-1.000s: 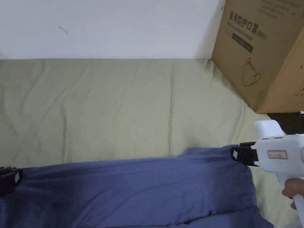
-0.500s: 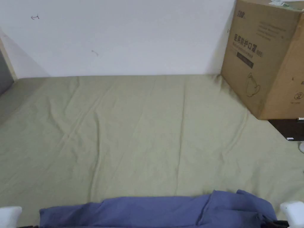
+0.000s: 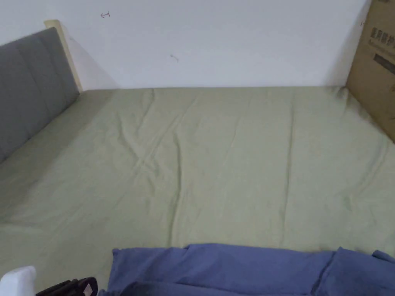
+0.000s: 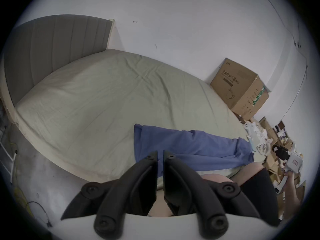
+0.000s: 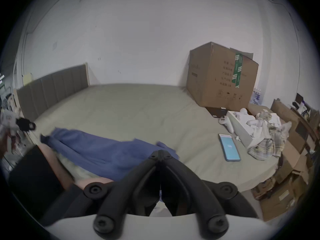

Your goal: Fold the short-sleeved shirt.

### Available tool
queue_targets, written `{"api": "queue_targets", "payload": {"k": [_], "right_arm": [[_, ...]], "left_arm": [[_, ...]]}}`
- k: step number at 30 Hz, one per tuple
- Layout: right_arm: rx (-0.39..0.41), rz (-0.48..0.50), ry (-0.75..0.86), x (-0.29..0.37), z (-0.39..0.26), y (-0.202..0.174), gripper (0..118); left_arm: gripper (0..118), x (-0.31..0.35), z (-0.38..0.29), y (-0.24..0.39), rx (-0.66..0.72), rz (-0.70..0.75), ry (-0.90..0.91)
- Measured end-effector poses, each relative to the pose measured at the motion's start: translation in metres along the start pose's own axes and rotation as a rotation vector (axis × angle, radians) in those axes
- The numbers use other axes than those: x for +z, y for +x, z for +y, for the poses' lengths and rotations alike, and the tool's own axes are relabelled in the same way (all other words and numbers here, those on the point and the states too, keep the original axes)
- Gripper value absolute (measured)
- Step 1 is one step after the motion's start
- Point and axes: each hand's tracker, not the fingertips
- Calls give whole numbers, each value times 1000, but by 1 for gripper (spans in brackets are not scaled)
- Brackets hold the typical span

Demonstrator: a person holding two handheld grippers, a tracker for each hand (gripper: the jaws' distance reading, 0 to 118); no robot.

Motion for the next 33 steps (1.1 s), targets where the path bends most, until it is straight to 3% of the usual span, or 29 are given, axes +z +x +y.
{"api": "queue_targets", "payload": {"k": [4,6,7,8,9,10,12,18,19,20,21,22,24,26,28,31,33], "right_arm": [[5,27,-15,-4,20,-16,0],[8,33,-19,-6,28,-25,0],[17,48,-18,-7,32,-29,0],[12,66,-20,-12,19,-17,0],[5,79,-22,-14,20,-18,0],[-2,87,-27,-16,23,-20,0],[14,90,-32,-19,25,-29,0],[29,97,-65,-32,32,-40,0],[27,97,-67,-33,34,-41,0],[28,98,-67,-34,33,-43,0],[30,104,-68,-35,35,-44,0],[32,108,-67,-35,37,-46,0],[44,117,-57,-34,40,-49,0],[58,121,-45,-31,46,-51,0],[65,133,-35,-28,49,-52,0],[80,134,-15,-23,53,-54,0],[84,143,-2,-20,51,-53,0]], "left_arm": [[6,-43,11,-39,84,-119,-133],[12,-70,16,-70,222,-218,-212],[39,-81,17,-76,268,-236,-229],[103,-93,17,-82,278,-248,-251],[118,-101,16,-92,328,-328,-213],[112,-113,19,-101,340,-348,-246],[118,-132,23,-97,422,-392,-268],[117,-168,25,-54,364,-456,-321],[106,-174,24,-51,316,-460,-344],[27,-174,25,-46,271,-438,-338],[6,-179,25,-41,229,-374,-360],[6,-183,63,-54,199,-273,-387],[6,-190,43,-52,202,-332,-398],[6,-186,69,-64,222,-307,-353],[6,-156,54,-62,211,-283,-328],[6,-133,84,-76,62,-75,-335],[6,-118,102,-98,70,39,-360]]}}
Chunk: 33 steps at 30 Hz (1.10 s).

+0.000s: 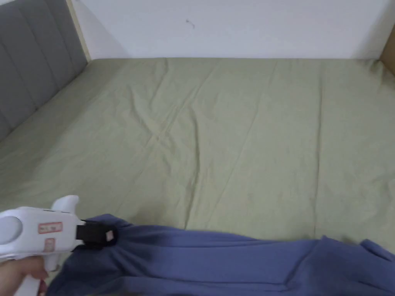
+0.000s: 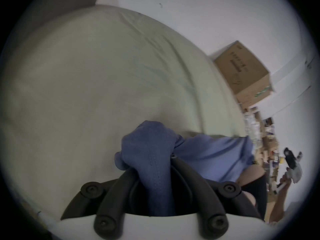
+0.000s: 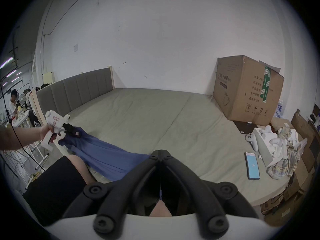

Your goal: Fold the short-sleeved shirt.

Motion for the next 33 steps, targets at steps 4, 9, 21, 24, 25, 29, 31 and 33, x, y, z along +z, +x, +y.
{"api": "queue_targets", "payload": {"k": [4,9,21,24,25,29,31,33], "right_arm": [[0,13,15,2,-7,7,0],[1,20,15,4,-15,12,0],[-10,63,62,18,-22,26,0],[-32,52,72,26,-26,35,0],[-43,43,74,29,-28,39,0],[-71,13,67,36,-38,50,0],[-90,9,55,36,-43,54,0],[-107,15,49,36,-46,56,0]], "left_arm": [[6,12,38,-66,1,228,-31],[6,51,15,62,-78,186,-66],[7,-48,5,250,-222,18,-244],[17,-96,0,255,-222,-1,-276],[36,-106,-4,258,-199,-13,-286],[103,-110,-3,260,-77,-184,-271],[109,-82,-3,264,-74,-219,-218],[106,-51,0,251,-118,-169,-137]]}}
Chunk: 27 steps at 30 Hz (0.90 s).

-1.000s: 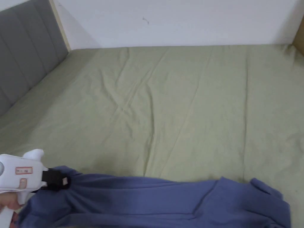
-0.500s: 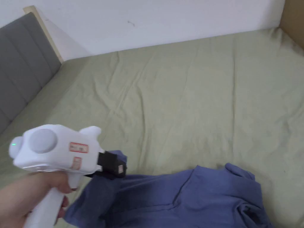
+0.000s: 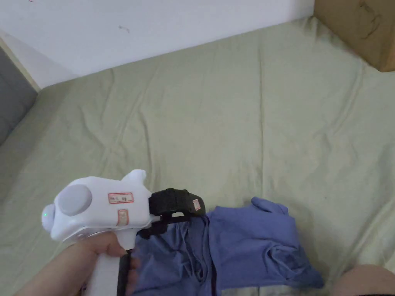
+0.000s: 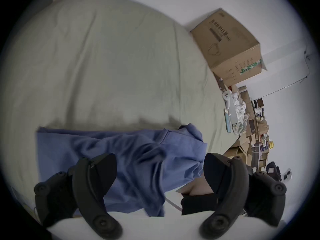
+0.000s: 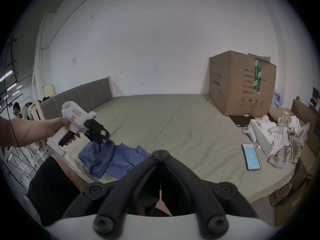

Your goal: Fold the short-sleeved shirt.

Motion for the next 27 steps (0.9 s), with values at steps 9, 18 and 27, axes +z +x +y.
{"api": "queue_targets", "payload": {"k": [9,18,27], "right_arm": [[24,30,-14,-5,1,-16,0],[50,22,-27,5,8,-27,0],[61,50,-43,-8,17,-42,0]], "left_arm": [[0,-51,-56,-1,-98,207,-122],[0,-58,-63,87,-266,-51,-112],[5,64,-35,-79,5,-127,110]]}}
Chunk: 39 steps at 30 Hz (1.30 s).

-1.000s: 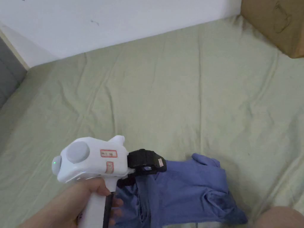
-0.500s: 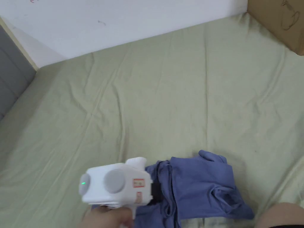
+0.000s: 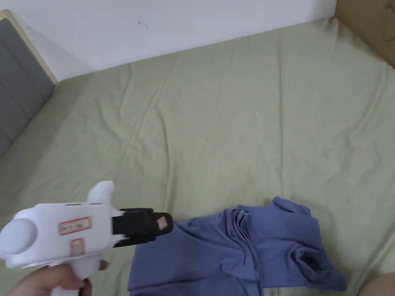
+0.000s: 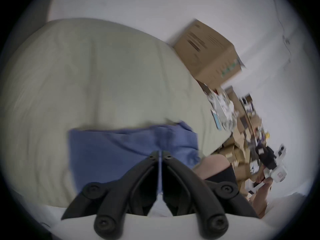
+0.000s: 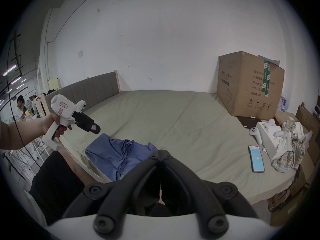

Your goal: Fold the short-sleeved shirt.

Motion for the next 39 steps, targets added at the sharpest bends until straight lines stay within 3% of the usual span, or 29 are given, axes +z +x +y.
{"api": "queue_targets", "payload": {"k": [1,3,4,8,12,13,14,15,22,28,32,34,39], "right_arm": [[6,4,1,-1,1,-2,0],[22,9,5,-3,2,-4,0],[25,10,3,-4,3,-4,0],[25,1,-20,-13,4,-5,0],[30,-6,-37,-20,7,-9,0],[29,-5,-38,-21,8,-10,0],[27,-2,-41,-23,9,-13,0],[27,4,-43,-25,10,-14,0],[85,29,-15,-21,18,-35,0],[70,30,-14,-15,10,-28,0],[48,37,-15,-14,4,-22,0],[39,39,-15,-15,2,-20,0],[21,60,0,-8,-4,-16,0]], "left_arm": [[20,6,-3,-24,22,-19,18],[108,-2,-11,-68,125,-57,17],[118,1,-21,-83,188,-65,59],[116,-40,-25,-108,311,-63,-73],[106,-64,-33,-71,100,-98,-96],[91,-66,-33,-66,80,-137,-118],[37,-70,-30,-75,78,-115,-124],[11,-74,-27,-75,70,-46,-140],[11,-35,-16,-95,37,20,-114],[11,34,7,-112,118,306,-86],[11,62,24,-59,27,393,-104],[11,65,26,-12,17,369,-99],[11,28,27,85,-184,293,-127]]}}
